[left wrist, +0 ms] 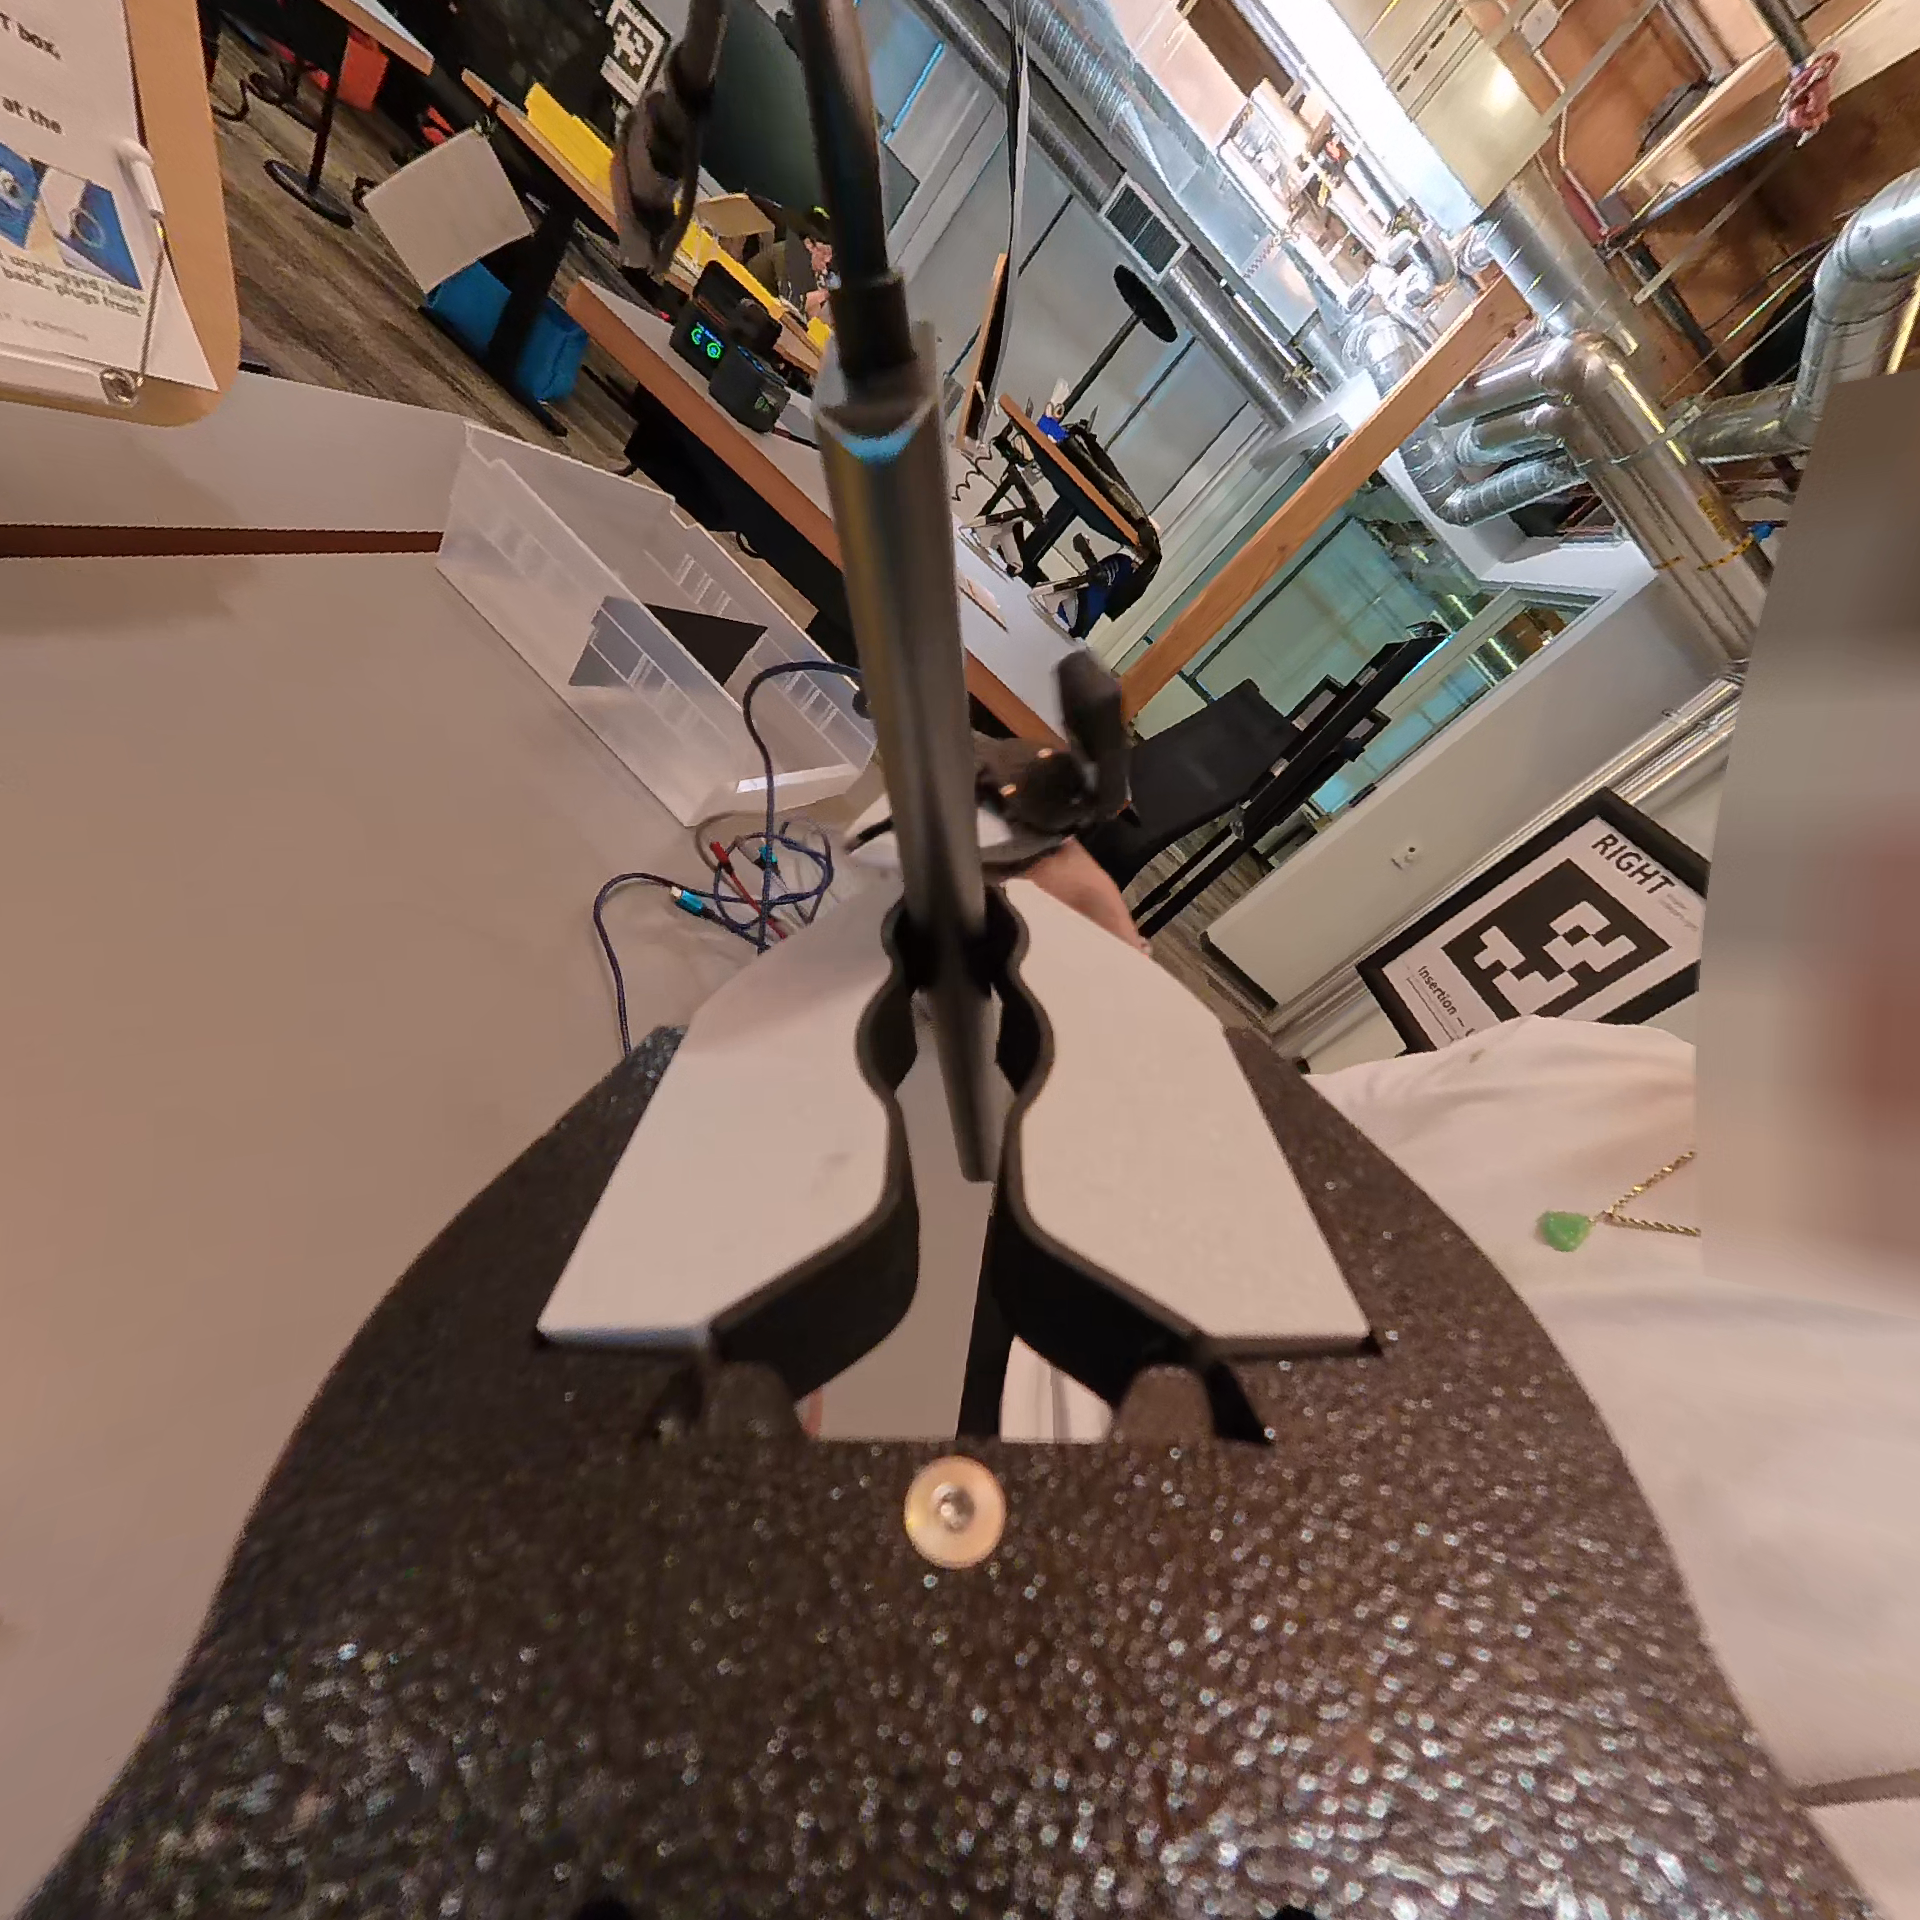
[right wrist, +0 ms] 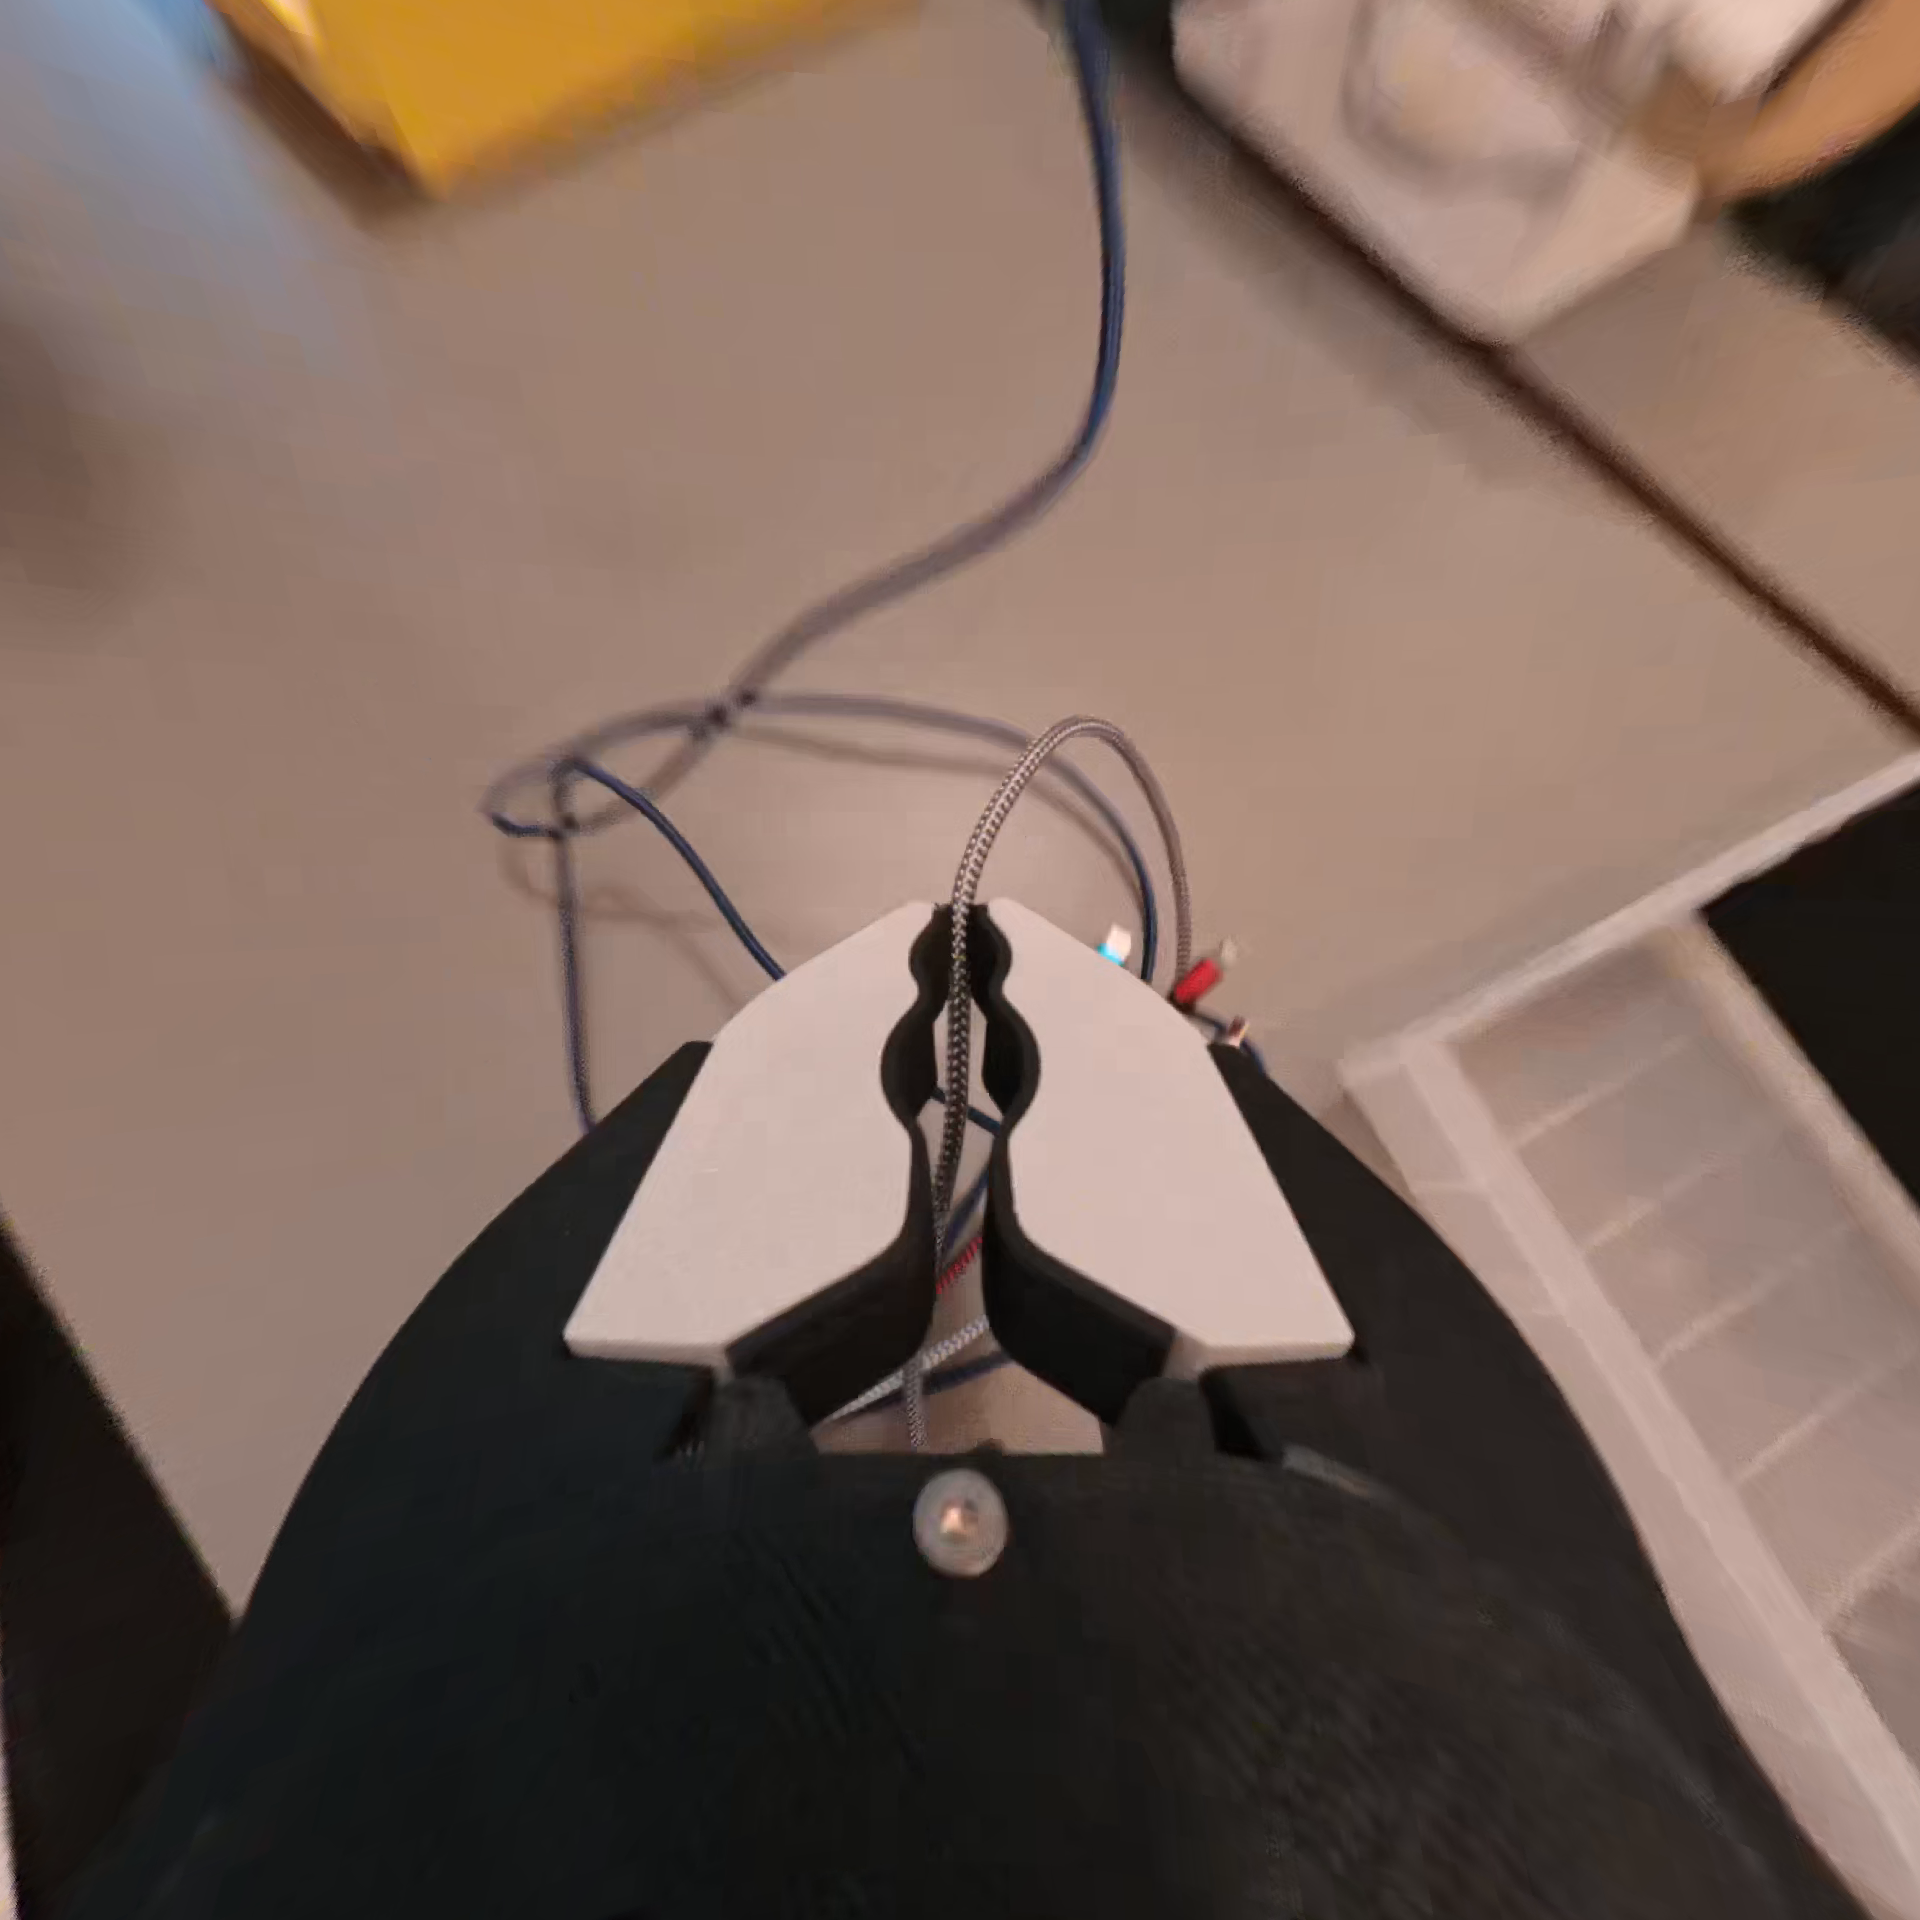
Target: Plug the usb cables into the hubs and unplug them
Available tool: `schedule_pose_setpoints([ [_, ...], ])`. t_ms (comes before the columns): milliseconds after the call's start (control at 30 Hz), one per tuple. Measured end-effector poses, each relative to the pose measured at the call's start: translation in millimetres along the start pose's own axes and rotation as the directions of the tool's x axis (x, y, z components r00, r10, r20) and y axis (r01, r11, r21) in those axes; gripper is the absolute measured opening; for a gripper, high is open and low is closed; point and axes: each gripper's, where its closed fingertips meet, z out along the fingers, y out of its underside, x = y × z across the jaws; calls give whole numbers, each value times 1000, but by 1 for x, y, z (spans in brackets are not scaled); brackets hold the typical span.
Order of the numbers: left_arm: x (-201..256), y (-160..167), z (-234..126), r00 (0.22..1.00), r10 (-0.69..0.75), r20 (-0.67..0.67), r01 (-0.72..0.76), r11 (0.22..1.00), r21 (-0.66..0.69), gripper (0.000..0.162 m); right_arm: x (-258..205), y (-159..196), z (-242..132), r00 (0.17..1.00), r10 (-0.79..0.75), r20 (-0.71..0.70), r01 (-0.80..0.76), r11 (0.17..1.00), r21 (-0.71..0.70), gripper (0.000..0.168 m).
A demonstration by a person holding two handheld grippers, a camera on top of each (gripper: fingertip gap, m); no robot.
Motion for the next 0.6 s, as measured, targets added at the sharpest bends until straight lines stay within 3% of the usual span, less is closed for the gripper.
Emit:
schedule_pose_setpoints([
  [100, 1, 1, 1, 1000, 9, 6, -9, 1000, -8, 10, 13, -55, -79, 999, 27, -26, -17, 940, 341, 3],
  [200, 1, 1, 0, 1000, 12, 9, -12, 1000, -10, 10, 25, -94, -192, 987, -12, -157, 115, 737, 666, 3],
  [233, 0, 0, 0, 1000, 13, 10, -13, 1000, -9, 10, 25, -96, -225, 981, -28, -191, 159, 674, 722, 3],
  [300, -1, 0, 1, 1000, 12, 9, -12, 1000, -7, 10, 38, -82, -264, 965, 13, -262, 189, 659, 728, 3],
  [400, -2, 0, 5, 1000, 10, 0, -10, 1000, -4, 10, 54, -42, -280, 940, 37, -338, 219, 697, 683, 3],
  [500, -3, 1, 10, 1000, 5, -9, -5, 1000, -9, 10, 62, 6, -265, 960, 181, -214, 8, 746, 666, 3],
  [600, -4, 3, 16, 1000, -1, -8, 0, 1000, -23, 10, 61, 59, -231, 938, 262, -225, -118, 856, 504, 4],
])
